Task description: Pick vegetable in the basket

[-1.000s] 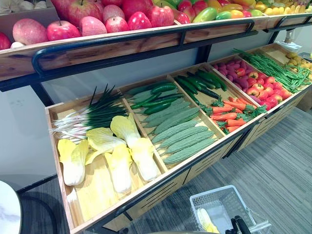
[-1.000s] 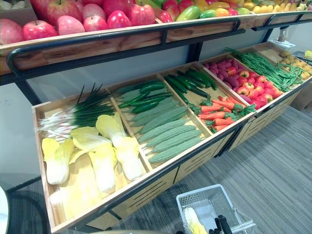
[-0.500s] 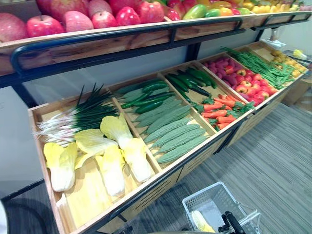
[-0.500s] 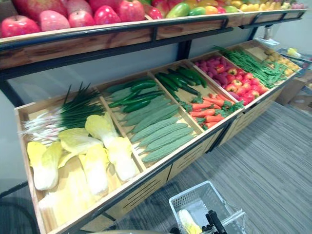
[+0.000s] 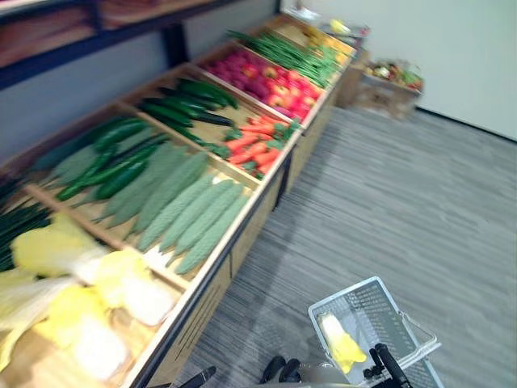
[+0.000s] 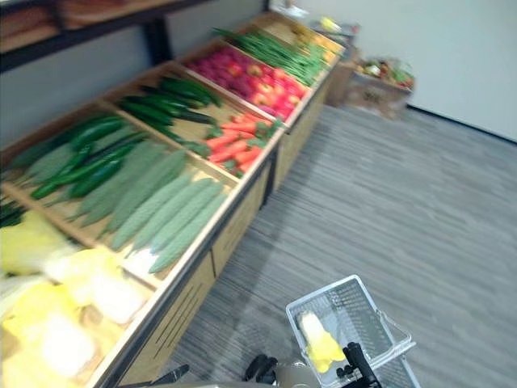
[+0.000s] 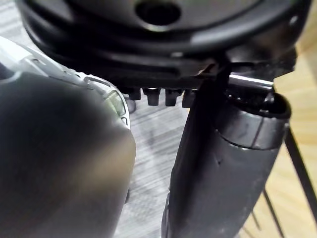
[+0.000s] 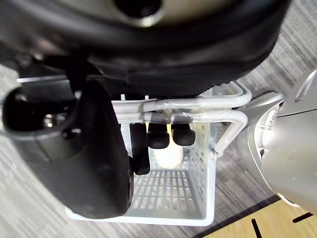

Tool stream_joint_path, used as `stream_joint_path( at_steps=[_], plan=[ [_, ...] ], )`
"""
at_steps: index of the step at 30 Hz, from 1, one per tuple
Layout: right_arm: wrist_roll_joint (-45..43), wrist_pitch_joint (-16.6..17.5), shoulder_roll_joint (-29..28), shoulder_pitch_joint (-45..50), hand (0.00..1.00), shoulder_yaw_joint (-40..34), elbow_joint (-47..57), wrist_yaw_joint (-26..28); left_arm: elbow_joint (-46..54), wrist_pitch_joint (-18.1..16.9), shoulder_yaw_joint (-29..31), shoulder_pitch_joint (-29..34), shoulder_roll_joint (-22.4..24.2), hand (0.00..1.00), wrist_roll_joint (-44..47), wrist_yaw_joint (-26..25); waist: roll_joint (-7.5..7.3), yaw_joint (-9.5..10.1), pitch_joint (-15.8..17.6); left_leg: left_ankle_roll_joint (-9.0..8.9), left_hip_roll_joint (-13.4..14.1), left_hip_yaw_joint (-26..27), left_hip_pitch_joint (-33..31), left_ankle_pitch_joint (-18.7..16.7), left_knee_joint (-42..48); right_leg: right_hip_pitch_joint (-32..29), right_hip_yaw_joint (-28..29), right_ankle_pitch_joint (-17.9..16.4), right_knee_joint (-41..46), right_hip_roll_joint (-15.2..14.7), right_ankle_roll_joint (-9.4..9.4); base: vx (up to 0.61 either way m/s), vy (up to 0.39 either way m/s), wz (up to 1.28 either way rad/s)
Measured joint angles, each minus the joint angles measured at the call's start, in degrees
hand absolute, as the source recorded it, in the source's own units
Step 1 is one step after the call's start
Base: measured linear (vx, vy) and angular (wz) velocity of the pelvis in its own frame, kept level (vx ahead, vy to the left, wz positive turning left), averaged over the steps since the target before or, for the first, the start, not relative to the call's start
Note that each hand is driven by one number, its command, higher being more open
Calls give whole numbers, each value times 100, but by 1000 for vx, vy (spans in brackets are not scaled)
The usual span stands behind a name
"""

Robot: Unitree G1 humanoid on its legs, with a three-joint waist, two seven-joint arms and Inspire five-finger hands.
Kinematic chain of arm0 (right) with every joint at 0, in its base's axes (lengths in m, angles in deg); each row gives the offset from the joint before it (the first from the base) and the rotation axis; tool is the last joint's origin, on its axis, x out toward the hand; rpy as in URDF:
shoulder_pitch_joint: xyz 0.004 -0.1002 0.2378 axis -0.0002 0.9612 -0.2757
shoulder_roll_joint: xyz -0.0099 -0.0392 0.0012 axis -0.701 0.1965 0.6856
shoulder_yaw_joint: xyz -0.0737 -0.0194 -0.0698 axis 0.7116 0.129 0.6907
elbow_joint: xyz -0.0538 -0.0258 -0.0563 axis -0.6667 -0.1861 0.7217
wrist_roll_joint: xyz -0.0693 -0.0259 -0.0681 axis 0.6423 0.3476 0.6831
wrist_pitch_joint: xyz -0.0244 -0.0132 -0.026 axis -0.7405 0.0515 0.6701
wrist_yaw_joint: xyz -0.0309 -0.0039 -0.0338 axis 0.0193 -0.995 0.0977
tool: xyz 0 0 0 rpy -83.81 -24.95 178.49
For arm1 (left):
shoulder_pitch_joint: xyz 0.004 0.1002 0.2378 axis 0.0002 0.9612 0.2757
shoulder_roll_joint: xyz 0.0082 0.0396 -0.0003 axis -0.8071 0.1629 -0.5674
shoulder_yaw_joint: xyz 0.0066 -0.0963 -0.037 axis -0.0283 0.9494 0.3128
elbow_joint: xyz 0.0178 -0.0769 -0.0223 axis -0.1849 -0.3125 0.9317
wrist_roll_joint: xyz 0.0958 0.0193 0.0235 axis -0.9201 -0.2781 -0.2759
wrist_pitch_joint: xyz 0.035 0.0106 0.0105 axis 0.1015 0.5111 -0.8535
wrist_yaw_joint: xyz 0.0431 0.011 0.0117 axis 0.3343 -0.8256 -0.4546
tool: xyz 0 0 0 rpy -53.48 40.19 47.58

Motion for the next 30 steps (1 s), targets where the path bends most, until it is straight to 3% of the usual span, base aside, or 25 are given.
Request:
stream_joint_path(
  at_steps=[4,5,6,7,9,10,11,12,13,14,15,17,19,21,23,24,25,26,27,29,30],
  plan=[
    [377,-144,-172,98,0,-151,-217,-46,-88,-106,48,-108,-14,100,0,2,-35,-34,91,-10,-10,422,-5,-5,135,83,38,-10,-619,250,-8,-39,-91,-67],
    [442,-186,-264,151,0,-146,-266,-62,-89,-172,175,-108,1,100,-1,5,-79,-34,107,5,-31,512,-36,-27,271,247,172,38,-1161,433,-83,-96,-127,-49],
    [569,-205,-309,168,0,-120,-297,-125,-87,-251,225,-107,0,100,5,16,-118,-30,123,61,-27,547,-109,-60,475,415,364,310,-1757,641,-331,-109,-131,-52],
    [645,-243,-309,167,0,-62,-315,-140,-84,-292,229,-109,-2,100,5,19,-140,-29,125,90,-11,547,-168,-75,617,483,460,459,-2047,728,-318,-133,-123,-61],
    [629,-256,-278,158,0,214,-257,-187,-67,-399,229,-163,-28,100,9,106,-192,-36,145,298,27,543,-372,-191,888,492,742,835,-2525,866,-55,-174,-55,-65],
    [621,-260,-276,168,0,286,-240,-190,-63,-409,228,-190,-35,100,13,135,-193,-56,144,307,35,540,-399,-288,850,449,771,866,-2546,907,2,-211,-12,-43],
    [621,-281,-319,142,0,367,-232,-217,-53,-439,224,-276,-78,100,26,168,-213,-52,166,95,90,537,-429,-314,838,400,769,779,-2506,922,-20,-188,-16,-6],
    [618,-331,-330,176,0,342,-232,-253,-49,-459,215,-389,-51,100,155,214,-134,-76,212,-81,276,540,-499,-269,965,135,686,145,-1462,692,-732,-124,-15,13],
    [605,-339,-321,203,0,268,-230,-290,-28,-475,209,-434,-1,100,217,229,-145,-98,181,-90,325,496,-542,-266,1031,-18,734,-189,-623,454,-1029,-60,11,34],
    [519,-345,-306,264,0,170,-207,-325,50,-535,203,-438,24,100,260,218,-171,-128,167,-113,284,427,-550,-254,1112,-71,867,-598,198,103,-738,18,56,14],
    [448,-325,-255,344,0,226,-120,-338,135,-573,238,-310,-15,100,429,237,-277,-84,120,-159,312,269,-611,-287,1450,120,1254,-871,-37,107,-382,0,0,0],
    [531,-380,-156,341,0,456,-101,-348,163,-601,238,-346,-39,100,659,269,-278,-5,87,-47,415,-525,-957,-304,1839,379,1349,-509,-760,375,-332,5,-99,-33],
    [640,-487,-16,285,0,626,-141,-348,165,-704,370,-342,41,100,791,413,-296,71,66,-47,122,-1408,-1052,-316,1443,843,1593,-14,-1706,574,-287,-36,-194,-57],
    [639,-483,68,300,0,632,-135,-356,142,-783,500,-285,147,100,748,502,-262,24,-7,-67,67,-1775,-1112,-270,1007,1065,1785,151,-2116,736,-203,-39,-74,-49],
    [640,-491,75,290,0,648,-132,-357,144,-794,655,-277,142,100,736,590,-279,28,-61,-64,47,-1981,-1269,-208,843,1090,1840,144,-2292,783,-189,-40,-42,-39],
    [640,-491,69,284,0,655,-137,-360,144,-842,666,-270,148,100,728,641,-221,62,-96,12,71,-2014,-1355,-69,714,1130,1782,-6,-2311,787,-29,-20,-44,-34],
    [635,-496,103,283,0,655,-134,-344,137,-872,665,-268,204,100,706,645,-143,73,-103,-11,150,-2057,-1411,15,707,1045,1686,-177,-2079,776,14,-7,26,-36],
    [629,-538,160,278,0,648,-129,-283,122,-938,671,-270,209,100,674,651,-214,51,-54,-247,112,-2097,-1410,56,980,883,1671,-107,-1623,650,-421,21,23,-35],
    [630,-498,156,314,0,627,-151,-350,86,-922,667,-243,194,100,654,651,-161,44,-116,-198,121,-2299,-1405,116,959,968,1758,-88,-1742,737,-301,10,25,-31],
    [619,-476,121,329,0,610,-137,-357,31,-902,657,-237,173,100,502,640,-206,15,-180,-92,-34,-2369,-1413,151,848,974,1797,-120,-1865,754,-218,40,-47,-22],
    [627,-450,107,345,0,509,-162,-384,27,-898,595,-235,240,100,446,636,33,9,-201,102,29,-2523,-1410,293,554,933,1490,-589,-1528,683,153,73,-22,-16]
  ],
)
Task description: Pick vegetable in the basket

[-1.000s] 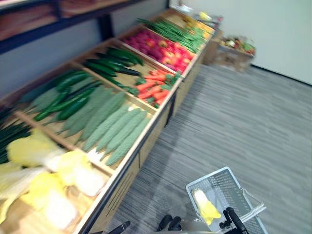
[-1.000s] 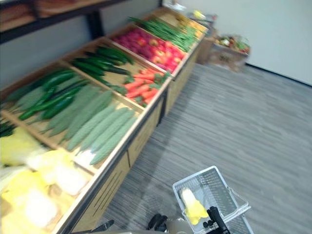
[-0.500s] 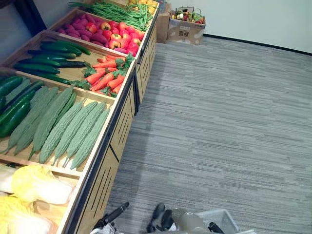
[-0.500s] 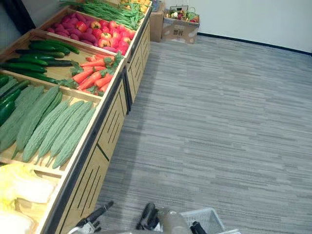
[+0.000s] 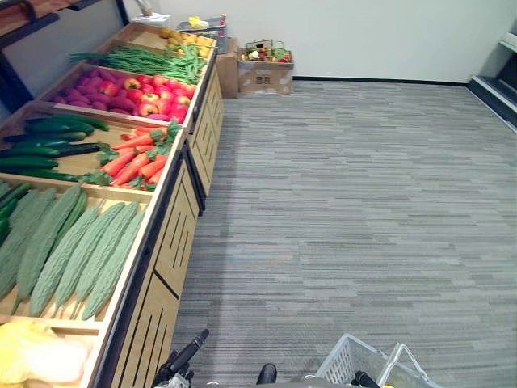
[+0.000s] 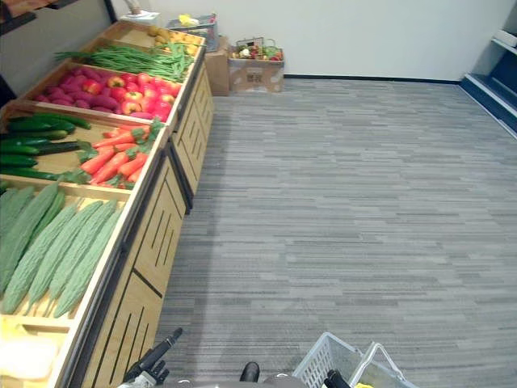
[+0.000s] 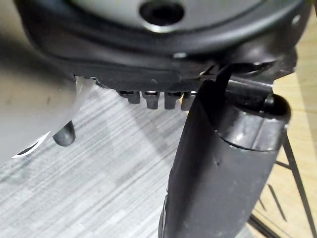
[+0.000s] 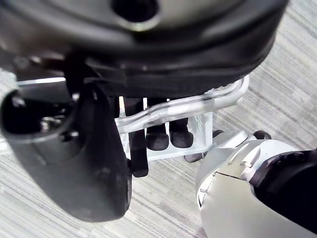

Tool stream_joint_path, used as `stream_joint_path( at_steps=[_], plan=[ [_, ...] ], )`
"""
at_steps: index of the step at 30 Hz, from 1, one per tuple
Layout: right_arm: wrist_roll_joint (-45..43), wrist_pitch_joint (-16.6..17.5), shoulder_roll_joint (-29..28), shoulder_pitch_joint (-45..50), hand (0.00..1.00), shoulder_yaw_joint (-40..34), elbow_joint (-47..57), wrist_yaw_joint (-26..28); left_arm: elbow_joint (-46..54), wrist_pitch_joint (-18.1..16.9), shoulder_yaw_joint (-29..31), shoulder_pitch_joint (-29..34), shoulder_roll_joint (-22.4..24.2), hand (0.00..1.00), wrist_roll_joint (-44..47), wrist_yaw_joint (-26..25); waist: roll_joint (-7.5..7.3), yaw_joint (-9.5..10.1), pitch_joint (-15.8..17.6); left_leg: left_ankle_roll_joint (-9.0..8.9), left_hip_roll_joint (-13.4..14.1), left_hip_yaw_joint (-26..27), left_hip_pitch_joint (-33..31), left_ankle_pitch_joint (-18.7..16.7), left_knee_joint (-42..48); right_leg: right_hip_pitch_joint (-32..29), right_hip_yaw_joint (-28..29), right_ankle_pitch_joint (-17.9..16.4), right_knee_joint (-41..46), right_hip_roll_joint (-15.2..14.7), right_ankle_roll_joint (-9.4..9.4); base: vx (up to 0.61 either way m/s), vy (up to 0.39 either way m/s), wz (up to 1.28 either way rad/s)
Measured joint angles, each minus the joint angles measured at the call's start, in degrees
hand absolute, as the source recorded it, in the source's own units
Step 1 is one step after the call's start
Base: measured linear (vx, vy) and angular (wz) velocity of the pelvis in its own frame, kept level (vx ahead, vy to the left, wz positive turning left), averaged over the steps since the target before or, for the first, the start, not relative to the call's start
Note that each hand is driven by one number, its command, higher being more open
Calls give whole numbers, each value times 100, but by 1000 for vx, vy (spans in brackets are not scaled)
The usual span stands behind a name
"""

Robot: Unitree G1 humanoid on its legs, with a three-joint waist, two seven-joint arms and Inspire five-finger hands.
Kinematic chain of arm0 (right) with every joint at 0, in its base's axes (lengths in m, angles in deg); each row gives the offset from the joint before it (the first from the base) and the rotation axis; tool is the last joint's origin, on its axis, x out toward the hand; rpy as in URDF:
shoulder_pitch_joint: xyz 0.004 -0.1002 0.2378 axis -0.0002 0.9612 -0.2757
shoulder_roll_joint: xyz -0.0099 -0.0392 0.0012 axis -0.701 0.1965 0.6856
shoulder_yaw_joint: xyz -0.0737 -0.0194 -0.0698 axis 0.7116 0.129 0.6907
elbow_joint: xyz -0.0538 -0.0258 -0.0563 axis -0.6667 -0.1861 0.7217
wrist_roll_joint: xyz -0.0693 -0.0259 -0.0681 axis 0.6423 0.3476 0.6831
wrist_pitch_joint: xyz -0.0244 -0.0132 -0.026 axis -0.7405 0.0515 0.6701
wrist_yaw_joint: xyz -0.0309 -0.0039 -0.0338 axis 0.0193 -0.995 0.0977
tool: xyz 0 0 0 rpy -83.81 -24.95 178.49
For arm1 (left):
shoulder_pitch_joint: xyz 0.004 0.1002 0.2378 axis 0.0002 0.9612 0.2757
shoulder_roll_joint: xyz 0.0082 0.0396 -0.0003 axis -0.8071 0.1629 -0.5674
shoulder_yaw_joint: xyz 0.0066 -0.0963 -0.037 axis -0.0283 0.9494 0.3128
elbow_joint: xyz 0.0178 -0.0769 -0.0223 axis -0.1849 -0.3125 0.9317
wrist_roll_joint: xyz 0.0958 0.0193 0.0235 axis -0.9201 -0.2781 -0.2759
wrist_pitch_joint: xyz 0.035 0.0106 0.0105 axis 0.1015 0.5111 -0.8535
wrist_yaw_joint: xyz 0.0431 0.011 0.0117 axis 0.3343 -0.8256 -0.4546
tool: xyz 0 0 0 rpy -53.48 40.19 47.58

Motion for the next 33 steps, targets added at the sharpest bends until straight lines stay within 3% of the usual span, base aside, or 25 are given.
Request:
stream_joint_path(
  at_steps=[1,2,3,6,9,13,14,19,29,33],
  plan=[
    [-7,-8,39,-5,0,-25,10,30,6,-12,0,5,72,100,0,2,-34,-8,8,-238,36,-16,10,68,44,-195,-116,-120,484,-173,-373,92,59,-6],
    [8,-7,60,14,0,-65,-48,83,15,-71,12,-11,-16,100,10,-2,-167,-24,125,-378,-95,-106,51,85,132,-194,-69,-35,748,-414,-366,92,66,-19],
    [4,-15,58,79,0,-169,-111,84,-19,18,20,67,-87,100,19,-5,-149,34,35,-339,-100,-206,94,103,3,-39,-39,89,423,-302,-207,80,42,-14],
    [-14,-48,-36,111,0,-326,-101,192,-121,112,12,168,-106,100,11,-14,-160,-11,-4,-256,-128,-259,16,155,-50,26,-17,247,98,-156,-190,73,-20,-11],
    [-1,-113,-235,76,0,-222,-111,194,-108,63,-22,148,-127,100,-46,-16,-223,-5,21,-251,-165,-338,-83,161,-173,24,45,505,-246,-62,-20,61,9,-9],
    [64,-90,-236,17,0,-172,-72,200,-110,-42,-256,157,-156,100,-96,-1,-247,3,14,-137,-213,-324,-110,224,-211,20,129,690,-397,-86,231,17,59,-10],
    [461,-10,-331,-60,0,58,185,94,122,-177,-887,235,-219,100,-72,262,-347,102,116,319,-741,-187,9,425,-680,91,207,1240,-851,-495,442,0,0,0],
    [461,-11,-332,-61,0,63,184,94,121,-177,-884,248,-208,100,-73,262,-337,108,116,322,-768,-216,37,428,-747,91,180,1231,-822,-523,454,4,5,2],
    [601,241,-152,-65,0,65,125,-42,147,-174,-887,399,-70,100,-222,178,-10,113,130,397,-1040,-362,699,503,-1072,321,45,867,-173,-884,465,15,75,9],
    [694,350,-177,-69,0,137,135,-74,220,-123,-902,438,-103,100,-338,113,-23,135,120,401,-1073,-201,856,496,-1103,222,154,668,223,-982,460,-20,66,-11]
  ],
)
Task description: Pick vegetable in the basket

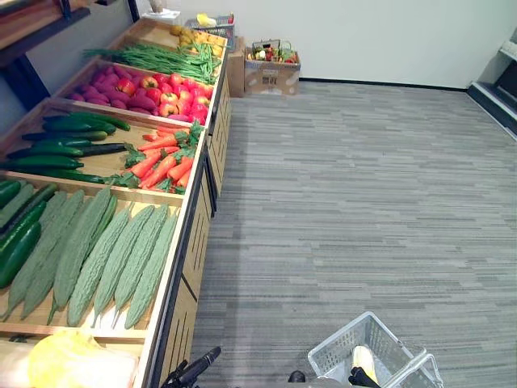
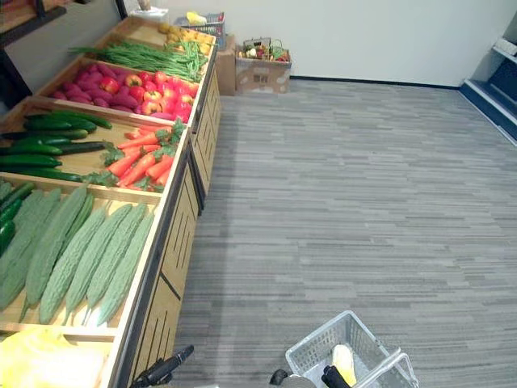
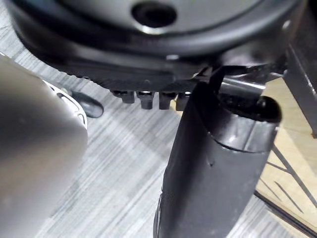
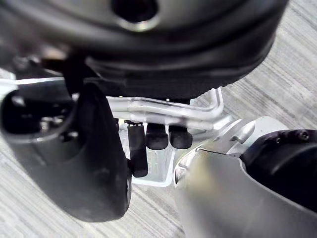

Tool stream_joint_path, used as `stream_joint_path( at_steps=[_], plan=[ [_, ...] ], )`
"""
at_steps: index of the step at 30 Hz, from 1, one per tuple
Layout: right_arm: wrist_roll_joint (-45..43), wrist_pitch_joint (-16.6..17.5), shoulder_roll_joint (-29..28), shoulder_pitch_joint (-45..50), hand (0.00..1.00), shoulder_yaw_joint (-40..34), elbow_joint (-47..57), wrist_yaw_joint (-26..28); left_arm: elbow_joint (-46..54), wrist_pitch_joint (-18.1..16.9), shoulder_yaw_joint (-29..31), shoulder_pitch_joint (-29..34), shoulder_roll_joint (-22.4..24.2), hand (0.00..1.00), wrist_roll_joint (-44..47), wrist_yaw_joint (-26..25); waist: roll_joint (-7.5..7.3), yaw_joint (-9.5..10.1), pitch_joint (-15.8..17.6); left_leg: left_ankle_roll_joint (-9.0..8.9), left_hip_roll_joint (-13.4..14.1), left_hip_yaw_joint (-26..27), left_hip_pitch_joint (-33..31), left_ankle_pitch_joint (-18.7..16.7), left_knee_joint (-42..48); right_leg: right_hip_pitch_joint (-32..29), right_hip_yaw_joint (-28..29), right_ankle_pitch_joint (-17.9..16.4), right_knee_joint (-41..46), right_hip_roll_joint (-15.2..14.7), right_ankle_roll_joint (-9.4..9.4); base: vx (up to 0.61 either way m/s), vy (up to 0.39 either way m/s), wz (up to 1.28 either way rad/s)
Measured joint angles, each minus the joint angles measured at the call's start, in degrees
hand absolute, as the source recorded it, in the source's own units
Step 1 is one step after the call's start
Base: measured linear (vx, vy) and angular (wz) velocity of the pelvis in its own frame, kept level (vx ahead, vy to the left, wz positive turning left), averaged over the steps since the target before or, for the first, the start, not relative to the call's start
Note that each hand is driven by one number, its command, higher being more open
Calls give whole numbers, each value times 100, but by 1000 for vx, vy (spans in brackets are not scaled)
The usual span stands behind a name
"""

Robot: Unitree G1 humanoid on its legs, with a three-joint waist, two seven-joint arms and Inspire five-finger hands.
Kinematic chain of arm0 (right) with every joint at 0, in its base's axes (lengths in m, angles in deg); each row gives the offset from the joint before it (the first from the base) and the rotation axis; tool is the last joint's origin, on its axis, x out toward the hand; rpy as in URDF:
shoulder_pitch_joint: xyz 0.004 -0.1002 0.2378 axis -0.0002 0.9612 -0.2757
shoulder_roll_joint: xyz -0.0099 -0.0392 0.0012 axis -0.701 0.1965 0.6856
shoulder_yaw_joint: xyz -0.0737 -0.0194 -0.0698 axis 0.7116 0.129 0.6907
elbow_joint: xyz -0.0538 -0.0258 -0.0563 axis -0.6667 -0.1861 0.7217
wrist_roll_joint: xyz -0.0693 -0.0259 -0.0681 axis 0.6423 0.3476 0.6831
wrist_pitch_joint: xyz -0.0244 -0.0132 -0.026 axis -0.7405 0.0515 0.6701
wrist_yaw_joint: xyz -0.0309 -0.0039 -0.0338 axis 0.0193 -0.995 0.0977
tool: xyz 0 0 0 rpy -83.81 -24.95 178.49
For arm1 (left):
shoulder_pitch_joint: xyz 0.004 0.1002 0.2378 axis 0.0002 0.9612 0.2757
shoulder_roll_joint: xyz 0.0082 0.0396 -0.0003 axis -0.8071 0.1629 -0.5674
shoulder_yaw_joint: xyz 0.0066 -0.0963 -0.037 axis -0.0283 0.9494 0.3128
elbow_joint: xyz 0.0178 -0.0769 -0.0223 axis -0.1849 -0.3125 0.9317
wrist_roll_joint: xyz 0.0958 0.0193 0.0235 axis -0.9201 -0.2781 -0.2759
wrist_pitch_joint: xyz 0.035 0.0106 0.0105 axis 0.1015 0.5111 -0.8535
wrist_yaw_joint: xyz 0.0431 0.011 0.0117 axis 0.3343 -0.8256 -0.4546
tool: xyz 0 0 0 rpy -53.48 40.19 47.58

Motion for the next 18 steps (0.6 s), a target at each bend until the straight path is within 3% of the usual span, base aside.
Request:
stream_joint_path(
  at_steps=[5,8,11,13,15,17,18],
  plan=[
    [-16,18,-27,12,0,111,15,-55,9,1,-36,19,-95,100,-219,-4,-103,-19,29,33,25,171,21,-173,300,-187,90,-416,641,-157,-16,-34,-2,-17],
    [-15,14,-18,18,0,109,36,-86,31,5,-97,71,-136,100,-268,3,-153,-56,60,3,75,211,7,-355,571,-190,-156,-699,965,-315,-46,-3,-52,-7],
    [-26,5,30,17,0,111,47,-87,73,62,-224,84,-215,100,-397,19,-190,-77,85,-76,120,173,-77,-578,869,-219,-321,-858,1264,-430,125,31,-56,6],
    [-76,7,74,-19,0,111,58,-87,73,121,-226,97,-229,100,-511,7,-194,-53,92,-37,130,174,-72,-642,851,-392,-427,-906,1778,-595,228,54,-29,-6],
    [-132,15,167,-35,0,89,101,-91,61,190,-273,115,-230,100,-550,-1,-50,-110,176,27,285,172,121,-645,771,-625,-614,-956,2375,-770,307,64,-15,-5],
    [-142,19,132,-14,0,68,100,-90,38,242,-272,178,-250,100,-544,-1,14,-123,184,-122,556,171,193,-709,837,-818,-521,-1019,2071,-746,221,85,-96,8],
    [-141,19,89,8,0,47,109,-85,10,249,-272,200,-288,100,-541,11,-23,-126,200,-222,721,153,191,-751,888,-933,-395,-831,1608,-729,277,101,-164,12]
  ],
)
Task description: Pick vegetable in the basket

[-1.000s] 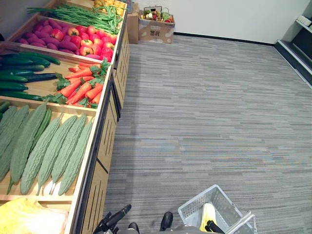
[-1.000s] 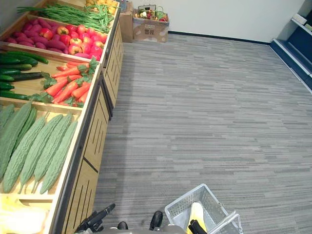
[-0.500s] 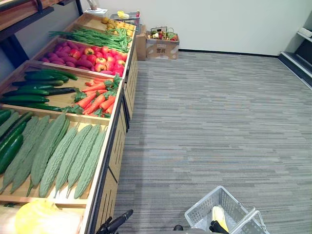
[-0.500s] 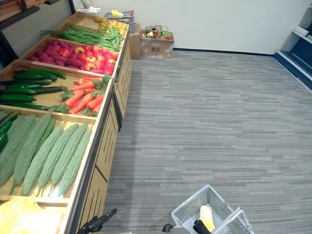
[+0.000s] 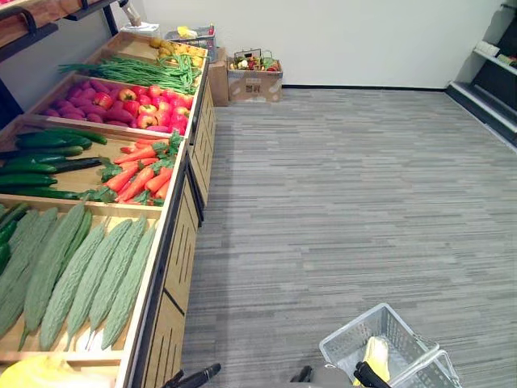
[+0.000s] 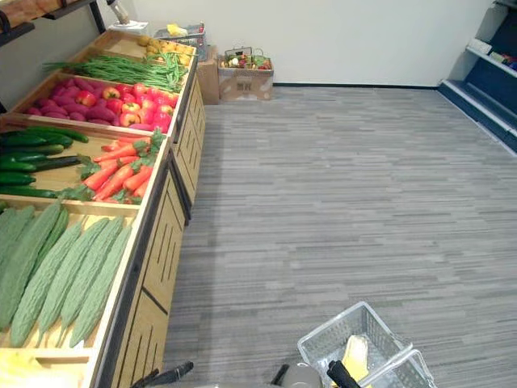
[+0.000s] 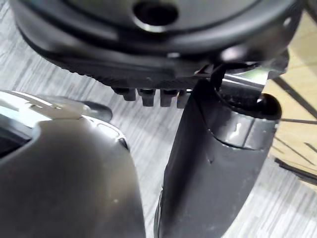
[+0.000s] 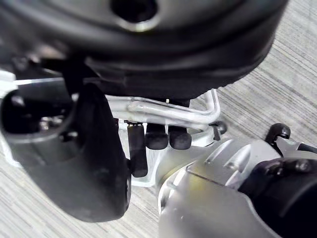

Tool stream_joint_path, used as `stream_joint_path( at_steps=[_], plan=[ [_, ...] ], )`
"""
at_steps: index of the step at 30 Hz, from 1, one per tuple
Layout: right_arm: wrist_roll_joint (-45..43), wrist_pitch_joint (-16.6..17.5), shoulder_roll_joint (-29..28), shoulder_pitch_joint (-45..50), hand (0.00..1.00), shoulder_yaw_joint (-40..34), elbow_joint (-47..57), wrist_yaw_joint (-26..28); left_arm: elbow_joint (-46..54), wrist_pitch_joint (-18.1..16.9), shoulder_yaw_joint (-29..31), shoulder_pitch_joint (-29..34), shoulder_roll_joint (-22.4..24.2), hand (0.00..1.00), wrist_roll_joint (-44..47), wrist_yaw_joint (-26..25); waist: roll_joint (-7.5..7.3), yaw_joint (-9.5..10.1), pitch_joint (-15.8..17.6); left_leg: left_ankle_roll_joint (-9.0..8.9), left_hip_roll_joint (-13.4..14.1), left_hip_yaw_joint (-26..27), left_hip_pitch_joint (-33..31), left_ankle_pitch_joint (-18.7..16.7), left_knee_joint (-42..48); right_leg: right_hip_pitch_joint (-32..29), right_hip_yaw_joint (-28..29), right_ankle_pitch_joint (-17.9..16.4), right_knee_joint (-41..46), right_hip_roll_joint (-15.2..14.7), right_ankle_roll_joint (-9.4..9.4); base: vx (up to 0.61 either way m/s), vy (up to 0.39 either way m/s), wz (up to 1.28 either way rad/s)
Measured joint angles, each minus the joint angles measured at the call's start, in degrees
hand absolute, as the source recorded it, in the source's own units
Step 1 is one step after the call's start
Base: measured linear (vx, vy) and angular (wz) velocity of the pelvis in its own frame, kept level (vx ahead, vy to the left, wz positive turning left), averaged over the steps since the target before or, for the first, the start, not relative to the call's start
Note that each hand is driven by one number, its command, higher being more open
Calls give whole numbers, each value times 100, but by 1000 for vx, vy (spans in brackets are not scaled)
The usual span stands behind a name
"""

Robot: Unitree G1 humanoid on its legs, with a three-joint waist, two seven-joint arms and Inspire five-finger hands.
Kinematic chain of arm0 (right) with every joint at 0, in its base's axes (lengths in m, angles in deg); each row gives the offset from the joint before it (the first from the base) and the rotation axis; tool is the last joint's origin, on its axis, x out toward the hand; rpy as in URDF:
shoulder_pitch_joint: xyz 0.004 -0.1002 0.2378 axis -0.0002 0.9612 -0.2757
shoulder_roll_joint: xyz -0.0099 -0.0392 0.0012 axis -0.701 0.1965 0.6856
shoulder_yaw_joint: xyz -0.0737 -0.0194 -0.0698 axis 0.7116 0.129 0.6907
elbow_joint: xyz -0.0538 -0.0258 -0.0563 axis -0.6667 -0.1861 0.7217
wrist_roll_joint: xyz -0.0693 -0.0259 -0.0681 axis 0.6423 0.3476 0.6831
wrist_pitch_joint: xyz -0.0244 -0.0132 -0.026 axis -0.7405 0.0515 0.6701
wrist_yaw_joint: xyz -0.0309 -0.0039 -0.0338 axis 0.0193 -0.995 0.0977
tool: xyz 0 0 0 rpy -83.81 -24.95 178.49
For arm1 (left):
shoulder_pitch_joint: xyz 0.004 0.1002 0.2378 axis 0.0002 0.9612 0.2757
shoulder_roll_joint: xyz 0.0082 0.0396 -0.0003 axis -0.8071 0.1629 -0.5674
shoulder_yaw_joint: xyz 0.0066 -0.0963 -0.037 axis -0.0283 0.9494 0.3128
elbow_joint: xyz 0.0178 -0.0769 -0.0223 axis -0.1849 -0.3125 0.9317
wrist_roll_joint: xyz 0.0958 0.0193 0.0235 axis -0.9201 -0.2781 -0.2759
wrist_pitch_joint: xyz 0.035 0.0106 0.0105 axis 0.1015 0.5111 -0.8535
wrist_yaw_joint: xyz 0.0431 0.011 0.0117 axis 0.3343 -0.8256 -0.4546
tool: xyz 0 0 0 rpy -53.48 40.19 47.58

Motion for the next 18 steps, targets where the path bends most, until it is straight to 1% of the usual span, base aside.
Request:
stream_joint_path(
  at_steps=[1,2,3,4,5,6,7,8,9,10,11,12,13,14,15,16,17,18],
  plan=[
    [2,-1,-29,3,0,-8,-7,-3,-2,2,3,-2,-20,100,4,0,-23,6,7,-62,71,-1,6,-5,32,-47,89,178,-293,5,34,101,-164,11],
    [15,-3,-77,13,0,-49,-8,-1,-9,3,3,-2,-56,100,10,0,-68,7,15,-159,164,-7,16,-35,53,-67,235,490,-765,18,75,172,-219,5],
    [58,-11,-163,45,0,-107,-28,-1,-31,3,5,35,-95,100,30,-1,-134,29,5,-342,273,1,31,-139,143,-24,412,1134,-1322,62,170,271,-332,2],
    [137,-11,-234,54,0,-124,-54,-2,-58,0,7,53,-113,100,54,-2,-175,43,7,-441,330,8,60,-199,204,14,398,1591,-1370,71,158,301,-368,-2],
    [144,-9,-286,27,0,-126,-144,-11,-147,1,28,10,-97,100,61,-19,-95,57,76,-604,589,29,160,-294,310,32,357,1666,-1081,209,-323,363,-445,5],
    [136,-3,-298,20,0,-208,-166,-14,-146,-16,29,21,-35,100,61,-20,-24,30,117,-703,731,32,249,-276,346,-28,356,1202,-625,276,-396,287,-363,8],
    [133,-2,-291,15,0,-229,-179,-12,-152,-18,31,24,-6,100,55,-24,2,14,132,-755,798,36,304,-248,350,-81,354,995,-376,287,-438,338,-425,7],
    [134,-14,-277,10,0,-234,-185,-11,-150,-19,68,47,-12,100,45,-37,-23,12,103,-876,891,52,341,-182,451,-177,356,616,7,303,-491,314,-397,-7],
    [130,-40,-255,-3,0,-232,-210,4,-111,-66,78,87,-11,100,-25,-38,5,15,39,-935,1046,95,253,-127,731,-219,356,343,176,383,-532,328,-403,-16],
    [129,-73,-235,-1,0,-232,-231,3,-98,-98,76,116,-7,100,-45,-36,39,16,-35,-930,1135,135,174,-71,886,-242,357,262,185,458,-569,346,-420,-25],
    [131,-177,-179,3,0,-217,-242,2,-102,-155,76,137,-4,100,-126,-21,72,13,-179,-798,1327,167,-40,110,1262,-217,356,180,44,642,-638,343,-391,-20],
    [142,-274,-110,4,0,-181,-255,1,-94,-247,82,90,-1,100,-117,-5,204,-26,-206,-640,1634,195,-389,296,1978,-19,293,180,-313,884,-643,335,-375,-11],
    [155,-309,-93,11,0,-173,-287,3,-59,-286,102,65,4,100,-112,3,223,-34,-194,-580,1802,181,-630,362,2520,115,264,210,-529,999,-680,332,-322,-4],
    [298,-397,-9,20,0,-171,-417,0,6,-317,130,19,9,100,9,75,294,-18,-204,-633,1958,156,-995,337,3521,503,238,365,-979,1182,-784,274,-232,-1],
    [368,-429,16,22,0,-167,-465,0,11,-320,137,-15,12,100,50,92,297,-22,-200,-665,1947,178,-1104,258,3838,718,210,442,-1184,1229,-859,349,-256,8],
    [378,-458,27,92,0,-161,-463,2,28,-322,159,-71,31,100,59,91,248,-23,-197,-631,1838,326,-1264,93,4064,1082,162,503,-1516,1247,-890,325,-226,11],
    [378,-460,36,96,0,-152,-456,8,87,-334,226,-75,68,100,100,92,177,-21,-203,-600,1677,503,-1416,-52,3867,1316,159,559,-1794,1246,-892,354,-226,7],
    [378,-459,45,54,0,-152,-444,9,126,-346,253,-94,91,100,187,104,142,-15,-196,-541,1545,593,-1554,-94,3534,1429,163,598,-1959,1242,-877,299,-159,-1]
  ],
)
